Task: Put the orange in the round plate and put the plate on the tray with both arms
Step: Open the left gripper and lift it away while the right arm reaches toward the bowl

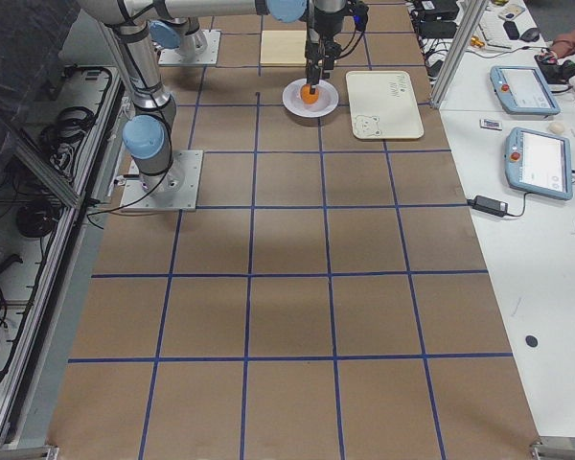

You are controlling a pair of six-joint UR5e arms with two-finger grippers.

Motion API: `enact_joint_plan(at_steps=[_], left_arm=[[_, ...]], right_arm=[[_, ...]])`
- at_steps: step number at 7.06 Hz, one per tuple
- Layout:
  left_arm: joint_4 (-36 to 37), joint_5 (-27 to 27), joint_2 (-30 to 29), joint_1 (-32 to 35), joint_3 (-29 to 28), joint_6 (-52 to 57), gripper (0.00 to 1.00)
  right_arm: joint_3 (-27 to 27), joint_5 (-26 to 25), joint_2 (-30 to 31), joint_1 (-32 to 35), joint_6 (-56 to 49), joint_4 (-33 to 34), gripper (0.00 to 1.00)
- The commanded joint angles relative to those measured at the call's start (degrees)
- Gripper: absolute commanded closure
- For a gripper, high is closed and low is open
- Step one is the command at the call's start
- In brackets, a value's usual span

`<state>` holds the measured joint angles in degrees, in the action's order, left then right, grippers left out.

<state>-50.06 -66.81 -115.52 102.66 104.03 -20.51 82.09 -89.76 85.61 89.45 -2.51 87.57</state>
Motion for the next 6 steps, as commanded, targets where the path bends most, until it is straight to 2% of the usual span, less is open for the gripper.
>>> enact_joint_plan(at_steps=[1,2,3,4,5,6], left_arm=[[-0.1,-0.8,1.0,-0.1,-0.8,0.2,0.00],[-2.7,-6.2,2.3,-0.1,-3.9,1.0,0.00],[-12.4,-7.4,4.0,-0.3,-9.1,1.5,0.00],[-24.7,-11.9,6.7,-0.4,-14.9,2.2,0.00],[-35.7,-13.2,9.4,-0.4,-20.4,2.2,0.00],[-40.5,-17.0,12.4,-0.4,-22.7,3.8,0.00]], right_arm=[[0.3,0.5,0.0,-0.2,1.1,0.0,0.00],[0.3,0.5,0.0,-0.4,1.0,0.0,0.01],[1.0,2.7,0.0,-0.4,1.0,0.1,0.02],[3.1,7.7,0.0,-0.7,1.0,2.7,0.02],[7.0,11.3,0.0,-1.6,1.0,8.5,0.02],[11.9,15.5,0.0,-2.8,0.6,13.9,0.02]])
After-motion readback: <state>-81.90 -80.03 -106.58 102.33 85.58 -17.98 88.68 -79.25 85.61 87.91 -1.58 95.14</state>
